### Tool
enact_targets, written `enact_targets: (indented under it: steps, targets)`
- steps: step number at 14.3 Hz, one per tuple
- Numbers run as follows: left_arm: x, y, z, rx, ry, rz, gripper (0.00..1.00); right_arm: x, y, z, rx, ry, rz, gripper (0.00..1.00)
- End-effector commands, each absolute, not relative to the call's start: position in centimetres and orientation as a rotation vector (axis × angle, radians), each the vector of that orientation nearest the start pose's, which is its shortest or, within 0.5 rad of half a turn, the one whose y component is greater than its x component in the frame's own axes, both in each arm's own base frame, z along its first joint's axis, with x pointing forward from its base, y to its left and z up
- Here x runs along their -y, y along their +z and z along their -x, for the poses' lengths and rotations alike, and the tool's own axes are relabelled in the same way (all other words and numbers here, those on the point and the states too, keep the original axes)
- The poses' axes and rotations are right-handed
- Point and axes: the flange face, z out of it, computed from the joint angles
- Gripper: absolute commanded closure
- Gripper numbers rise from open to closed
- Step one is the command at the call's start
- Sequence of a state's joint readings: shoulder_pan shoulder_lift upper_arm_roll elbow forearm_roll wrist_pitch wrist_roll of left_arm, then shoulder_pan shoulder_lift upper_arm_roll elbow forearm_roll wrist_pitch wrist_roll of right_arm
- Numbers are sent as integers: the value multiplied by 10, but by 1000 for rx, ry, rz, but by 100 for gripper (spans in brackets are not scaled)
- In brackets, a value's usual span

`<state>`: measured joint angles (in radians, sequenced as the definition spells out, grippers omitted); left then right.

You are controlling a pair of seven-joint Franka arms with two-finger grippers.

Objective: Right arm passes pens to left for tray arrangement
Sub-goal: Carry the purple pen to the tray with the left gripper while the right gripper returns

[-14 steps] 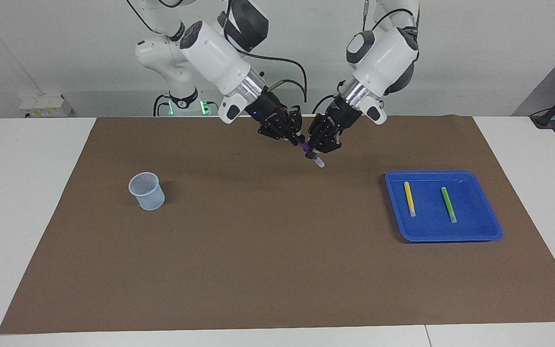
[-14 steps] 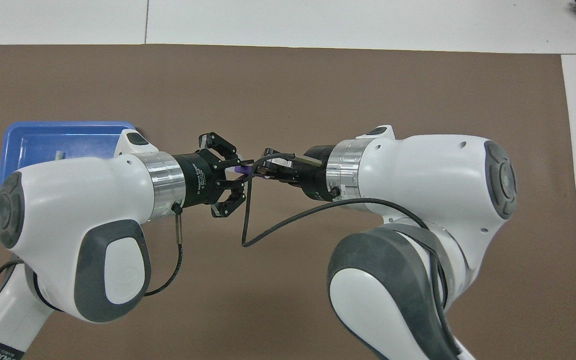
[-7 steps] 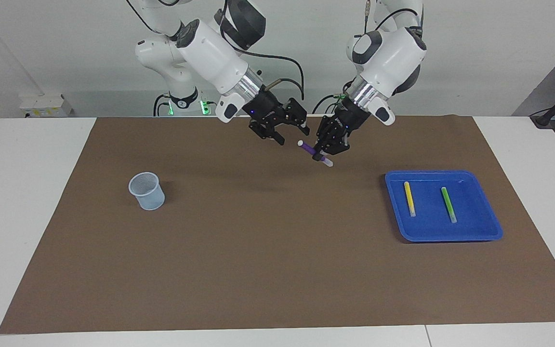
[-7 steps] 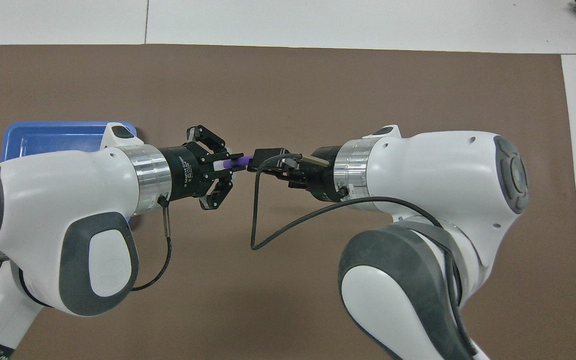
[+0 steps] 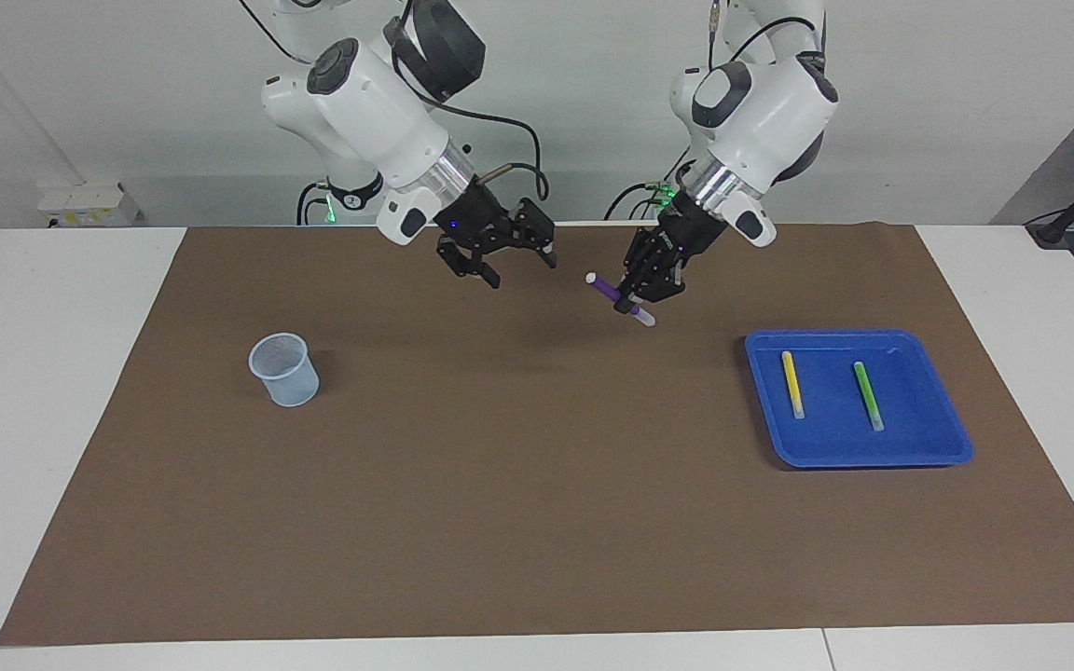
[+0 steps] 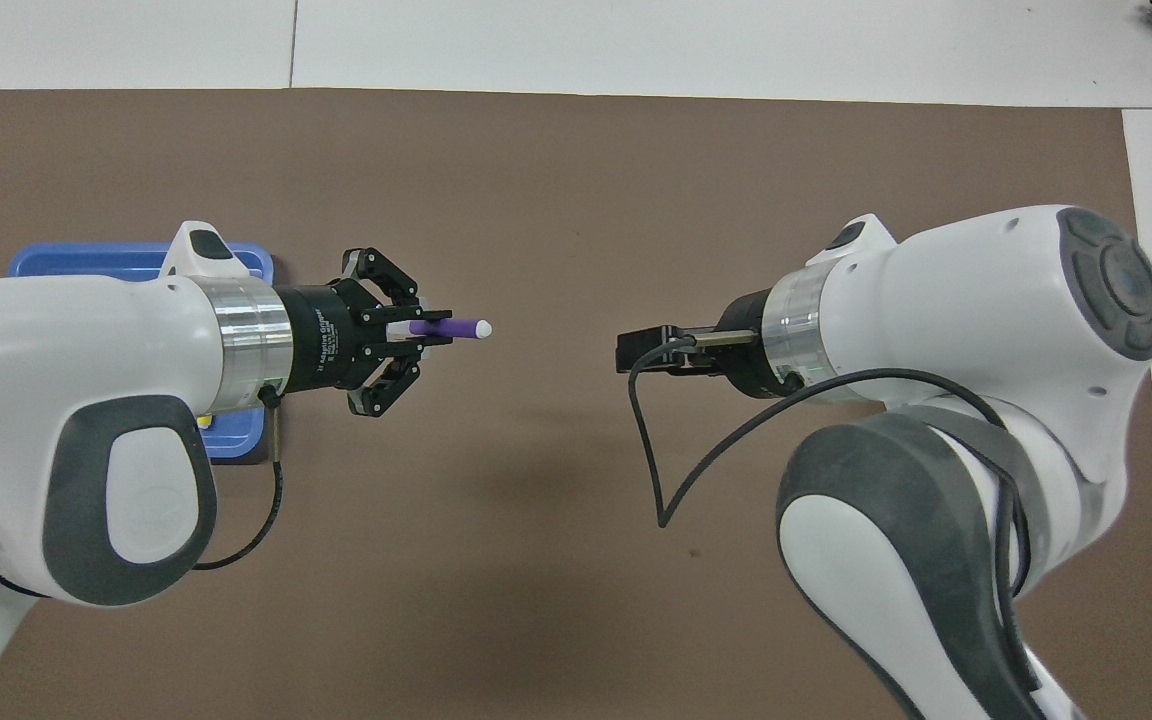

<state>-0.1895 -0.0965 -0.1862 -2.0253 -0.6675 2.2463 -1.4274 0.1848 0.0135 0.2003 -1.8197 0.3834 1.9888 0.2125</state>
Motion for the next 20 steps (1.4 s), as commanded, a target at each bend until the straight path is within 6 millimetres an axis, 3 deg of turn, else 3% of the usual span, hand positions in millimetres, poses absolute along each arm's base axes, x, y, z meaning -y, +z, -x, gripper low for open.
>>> enact_targets:
  steps: [1, 5, 7, 11, 14, 16, 17, 20]
  targets:
    - [185, 534, -513, -1462, -354, -2093, 100, -211, 543, -527, 205, -50, 2877, 0]
    - [133, 528, -509, -1111, -298, -2436, 100, -166, 535, -533, 285, 17, 3000, 0]
    - [103, 524, -508, -898, -257, -2595, 100, -153, 544, -525, 391, 50, 3066, 0]
    - [22, 514, -506, -489, -211, -2876, 100, -125, 564, -522, 353, 119, 3089, 0]
    - [-28, 505, -508, -196, -179, -3018, 100, -118, 591, -531, 500, 110, 3133, 0]
    - [-50, 494, -515, -13, -173, -3102, 100, -112, 597, -542, 507, 102, 3127, 0]
    - [-62, 491, -518, 54, -158, -3136, 100, -112, 597, -544, 506, 90, 3125, 0]
    - [-95, 468, -532, 248, -136, -3199, 100, -112, 571, -545, 504, 76, 3124, 0]
